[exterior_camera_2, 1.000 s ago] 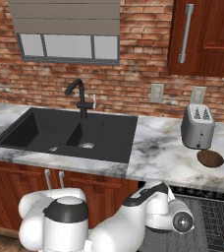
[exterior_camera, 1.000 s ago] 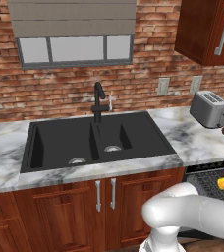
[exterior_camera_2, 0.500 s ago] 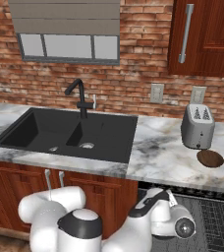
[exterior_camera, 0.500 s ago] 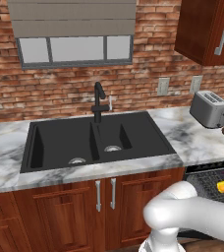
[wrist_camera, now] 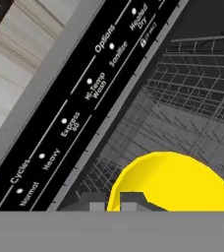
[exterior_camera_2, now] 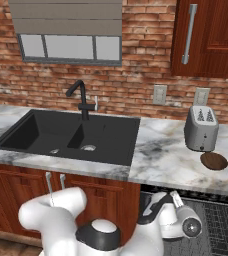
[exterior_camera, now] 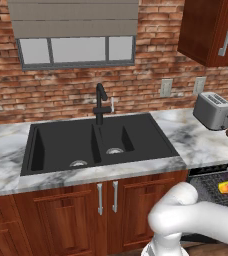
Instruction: Pick up the cup and bowl from the counter, place them in the dishwasher, and close the dishwasher door.
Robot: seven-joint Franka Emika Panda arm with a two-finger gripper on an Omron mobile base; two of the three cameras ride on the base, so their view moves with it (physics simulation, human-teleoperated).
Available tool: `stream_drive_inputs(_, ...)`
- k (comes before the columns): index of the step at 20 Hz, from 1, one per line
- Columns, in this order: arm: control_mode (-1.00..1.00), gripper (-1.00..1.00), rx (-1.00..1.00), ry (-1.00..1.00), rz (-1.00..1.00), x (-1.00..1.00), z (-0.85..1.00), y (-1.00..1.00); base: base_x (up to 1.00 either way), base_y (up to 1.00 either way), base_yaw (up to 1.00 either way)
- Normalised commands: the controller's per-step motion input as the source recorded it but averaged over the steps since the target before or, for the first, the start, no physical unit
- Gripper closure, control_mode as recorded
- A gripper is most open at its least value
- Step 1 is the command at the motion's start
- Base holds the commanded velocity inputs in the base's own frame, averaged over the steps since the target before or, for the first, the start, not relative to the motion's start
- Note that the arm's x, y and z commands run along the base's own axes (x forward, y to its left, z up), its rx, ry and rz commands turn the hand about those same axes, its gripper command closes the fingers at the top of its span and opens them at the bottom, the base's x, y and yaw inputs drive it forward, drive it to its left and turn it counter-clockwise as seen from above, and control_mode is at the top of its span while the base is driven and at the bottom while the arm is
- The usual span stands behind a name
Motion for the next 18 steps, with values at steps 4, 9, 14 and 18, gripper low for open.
stream_drive_inputs(4, -1.00, 1.00, 0.00, 0.00, 0.00, 0.22, -0.41, -0.11, 0.00, 0.00, 0.00)
stream_drive_inputs(9, -1.00, 1.00, 0.00, 0.00, 0.00, 0.21, -0.42, -0.13, 0.00, 0.00, 0.00)
stream_drive_inputs(14, -1.00, 1.00, 0.00, 0.00, 0.00, 0.30, -0.37, -0.18, 0.00, 0.00, 0.00)
stream_drive_inputs(18, -1.00, 1.00, 0.01, 0.00, 0.00, 0.31, -0.28, -0.23, 0.00, 0.00, 0.00)
